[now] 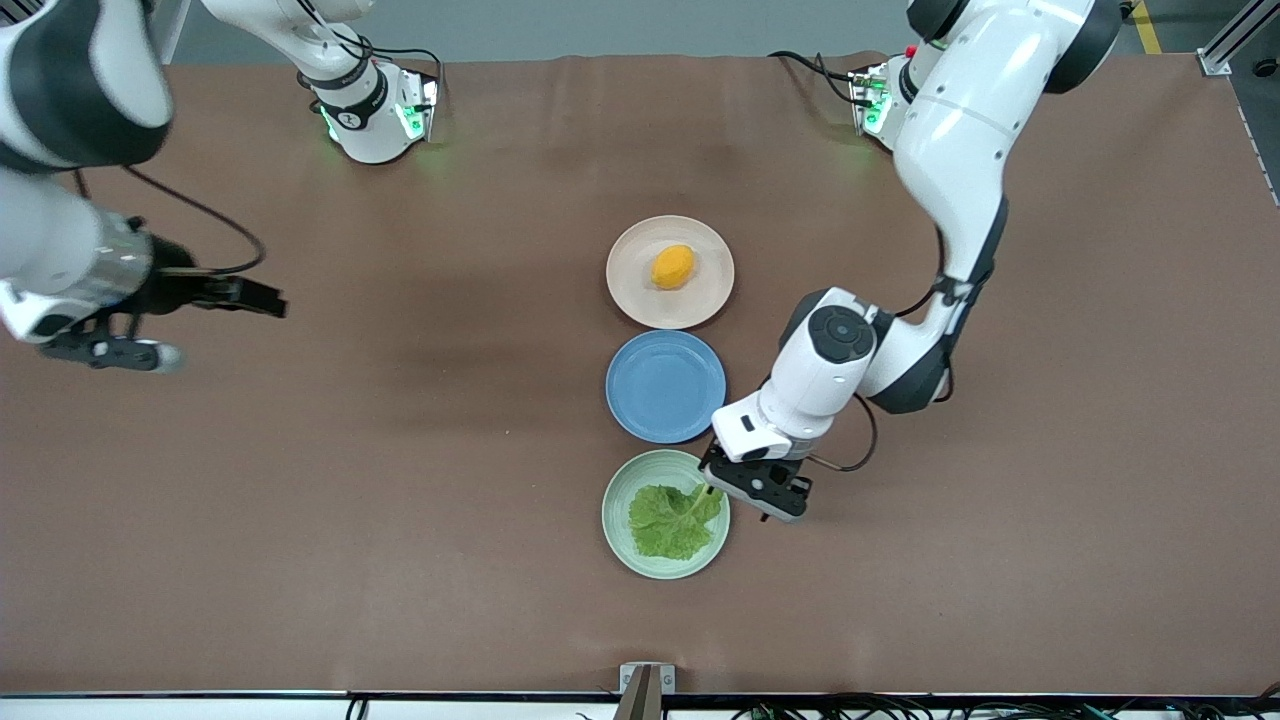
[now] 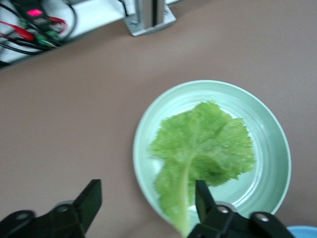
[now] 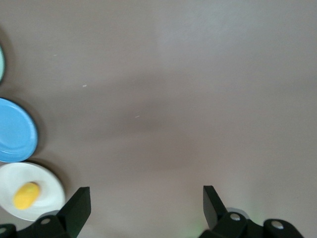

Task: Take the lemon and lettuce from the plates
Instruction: 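Reach the left gripper to the lettuce while the right gripper reaches the lemon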

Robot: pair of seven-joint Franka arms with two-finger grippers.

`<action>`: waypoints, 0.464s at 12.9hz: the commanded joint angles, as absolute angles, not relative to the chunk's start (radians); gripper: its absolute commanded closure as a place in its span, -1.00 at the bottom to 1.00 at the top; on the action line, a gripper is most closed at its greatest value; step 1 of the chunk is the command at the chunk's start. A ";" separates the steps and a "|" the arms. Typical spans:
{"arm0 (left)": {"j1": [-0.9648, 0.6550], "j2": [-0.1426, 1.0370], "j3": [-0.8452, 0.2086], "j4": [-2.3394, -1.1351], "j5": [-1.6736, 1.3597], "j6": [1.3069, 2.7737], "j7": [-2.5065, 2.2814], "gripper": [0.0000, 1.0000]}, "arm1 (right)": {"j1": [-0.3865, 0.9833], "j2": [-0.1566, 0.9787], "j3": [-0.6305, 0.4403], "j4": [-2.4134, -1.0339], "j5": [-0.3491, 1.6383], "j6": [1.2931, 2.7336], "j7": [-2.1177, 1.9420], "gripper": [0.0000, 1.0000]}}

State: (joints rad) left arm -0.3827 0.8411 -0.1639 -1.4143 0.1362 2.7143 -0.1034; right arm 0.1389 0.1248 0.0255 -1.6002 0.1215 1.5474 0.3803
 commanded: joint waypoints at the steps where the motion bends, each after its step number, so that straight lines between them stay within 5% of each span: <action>1: -0.405 0.883 -0.161 -1.382 0.091 2.766 -0.107 -0.63 | 0.305 0.095 0.020 -1.658 0.141 1.619 0.677 -1.00; 3: -0.420 0.919 -0.161 -1.381 0.087 2.805 -0.109 -0.62 | 0.450 0.097 0.020 -1.698 0.141 1.702 0.892 -1.00; 6: -0.445 0.956 -0.160 -1.381 0.087 2.856 -0.107 -0.29 | 0.658 0.124 0.020 -1.755 0.140 1.856 1.158 -1.00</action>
